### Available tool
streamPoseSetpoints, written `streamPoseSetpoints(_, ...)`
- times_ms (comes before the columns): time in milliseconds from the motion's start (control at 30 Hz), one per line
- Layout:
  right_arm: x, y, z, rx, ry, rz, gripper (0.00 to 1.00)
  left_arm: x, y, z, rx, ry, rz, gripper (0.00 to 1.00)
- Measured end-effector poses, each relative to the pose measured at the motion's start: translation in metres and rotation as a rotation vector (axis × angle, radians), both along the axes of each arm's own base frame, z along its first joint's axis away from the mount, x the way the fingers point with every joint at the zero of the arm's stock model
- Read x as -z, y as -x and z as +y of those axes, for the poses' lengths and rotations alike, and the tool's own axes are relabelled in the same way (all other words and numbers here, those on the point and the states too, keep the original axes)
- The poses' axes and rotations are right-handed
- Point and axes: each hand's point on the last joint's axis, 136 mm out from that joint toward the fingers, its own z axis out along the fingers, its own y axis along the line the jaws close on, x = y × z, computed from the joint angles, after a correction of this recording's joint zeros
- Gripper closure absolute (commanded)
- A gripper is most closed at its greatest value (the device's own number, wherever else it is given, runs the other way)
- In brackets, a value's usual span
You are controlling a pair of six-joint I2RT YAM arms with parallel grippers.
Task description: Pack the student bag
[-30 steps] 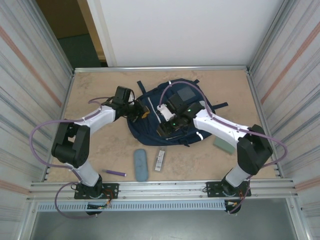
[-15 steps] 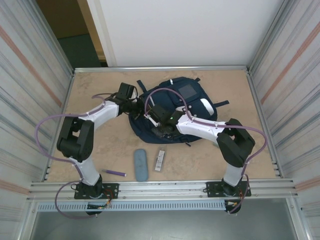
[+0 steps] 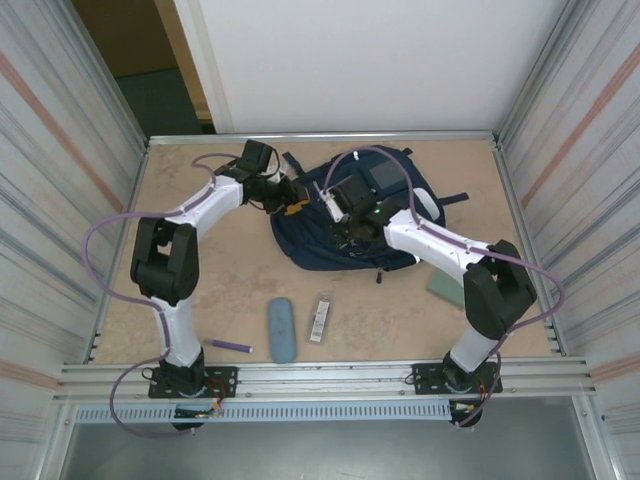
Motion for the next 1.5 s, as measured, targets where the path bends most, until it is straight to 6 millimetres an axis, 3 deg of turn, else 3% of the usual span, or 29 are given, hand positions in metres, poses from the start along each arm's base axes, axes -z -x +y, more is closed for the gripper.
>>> streamPoseSetpoints(100,-0.003,-0.008,-0.008,0.05,-0.096,0.069,1.0,-0.005,0.025,0.008,-0.001,-0.024,-0.006,0.65)
streamPoseSetpoints(200,-0.005,-0.01,-0.011,0.083,-0.179,0.134,1.0,-0.017,0.057,0.003,0.022,-0.048,-0.047,0.66)
streamPoseSetpoints(300,-0.008,-0.007,-0.008,0.094,-0.245,0.189,1.0,-0.034,0.087,-0.023,0.096,-0.07,-0.156,0.66)
streamPoseSetpoints(433,-0.014,-0.004,0.004,0.089,-0.327,0.257,1.0,-0.044,0.11,-0.066,0.216,-0.126,-0.352,0.66)
streamPoseSetpoints(600,-0.004,-0.009,0.002,0.148,-0.417,0.396,1.0,-0.033,0.107,-0.082,0.236,-0.234,-0.553,0.69)
streamPoseSetpoints(767,0.001,-0.008,0.012,0.172,-0.501,0.523,1.0,0.005,0.111,-0.095,0.247,-0.301,-0.603,0.65)
streamPoseSetpoints(1233,0.006,-0.01,0.02,0.198,-0.542,0.606,1.0,0.013,0.111,-0.097,0.115,-0.401,-0.654,0.62)
streamPoseSetpoints(1400,0.004,-0.011,0.02,0.199,-0.542,0.606,1.0,0.014,0.117,-0.098,0.05,-0.401,-0.638,0.66)
streamPoseSetpoints(1500,0.004,-0.011,0.02,0.199,-0.541,0.607,1.0,0.019,0.128,-0.095,0.027,-0.404,-0.635,0.74)
